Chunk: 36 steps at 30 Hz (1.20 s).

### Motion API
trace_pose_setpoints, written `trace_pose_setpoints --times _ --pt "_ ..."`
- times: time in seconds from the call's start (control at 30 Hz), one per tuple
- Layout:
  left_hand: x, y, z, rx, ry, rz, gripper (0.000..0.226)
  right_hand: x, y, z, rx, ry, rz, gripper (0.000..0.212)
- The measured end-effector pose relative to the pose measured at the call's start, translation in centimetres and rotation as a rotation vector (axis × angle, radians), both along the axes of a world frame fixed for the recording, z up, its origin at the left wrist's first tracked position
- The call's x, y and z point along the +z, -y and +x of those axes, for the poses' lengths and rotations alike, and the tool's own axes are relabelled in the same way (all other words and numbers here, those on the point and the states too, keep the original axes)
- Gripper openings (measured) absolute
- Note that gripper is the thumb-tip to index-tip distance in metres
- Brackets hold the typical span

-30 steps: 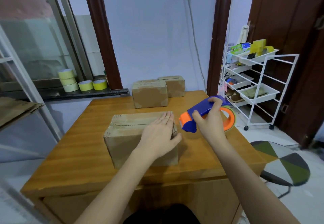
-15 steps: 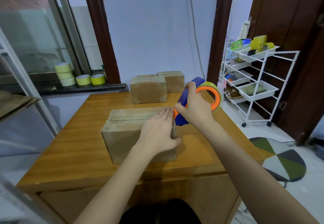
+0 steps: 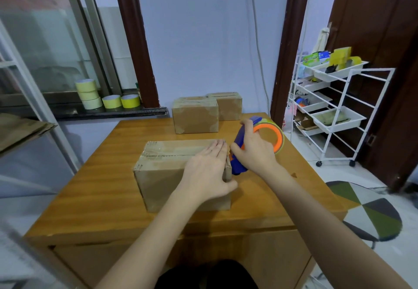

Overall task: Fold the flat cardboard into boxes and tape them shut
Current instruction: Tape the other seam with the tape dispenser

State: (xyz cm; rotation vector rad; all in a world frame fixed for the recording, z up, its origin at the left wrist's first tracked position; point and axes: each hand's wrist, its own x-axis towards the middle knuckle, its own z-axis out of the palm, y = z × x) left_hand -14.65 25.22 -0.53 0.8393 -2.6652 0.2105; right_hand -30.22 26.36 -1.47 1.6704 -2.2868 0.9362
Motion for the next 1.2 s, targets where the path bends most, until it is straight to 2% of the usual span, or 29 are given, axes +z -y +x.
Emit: trace_pose_setpoints --times 0.1,0.2,0.3,0.47,0.67,0.83,0.93,1.03,1.2 --pt "0.0 0.1 0.0 0.006 -0.024 -0.005 0.086 0.0 0.0 -0.9 -0.095 -0.087 0.002 0.056" --pt "-0.1 0.1 0.0 0.005 -0.051 -0.008 0.083 -0.3 0.0 -2.3 -0.198 -0.255 -0.066 0.06" --pt "-0.3 0.1 -0.1 0.002 -0.082 -0.013 0.08 -0.2 -0.1 -3.0 -0.236 -0.325 0.036 0.072" --pt "-0.3 0.1 -0.2 0.026 -0.098 -0.008 0.077 -1.4 0.3 -3.3 -0.067 -0.326 -0.069 0.094" --pt "-0.1 0.1 -0.2 0.036 -0.105 -0.006 0.074 -4.4 -0.2 -3.4 0.188 -0.145 -0.096 0.094" --pt "-0.4 0.2 -0.3 0.038 -0.109 -0.006 0.074 -5.8 -1.9 -4.4 0.351 -0.062 -0.12 0.078" --pt "-0.4 0.3 -0.2 0.038 -0.107 -0.013 0.074 -6.3 -3.2 -4.7 0.421 -0.131 -0.14 0.065" --pt "-0.3 0.1 -0.2 0.037 -0.102 -0.013 0.073 -6.9 -4.6 -5.0 0.398 -0.164 -0.158 0.053" --pt "0.0 -0.1 -0.1 0.04 -0.084 -0.013 0.072 -7.2 -7.2 -6.0 0.263 0.057 0.095 0.037"
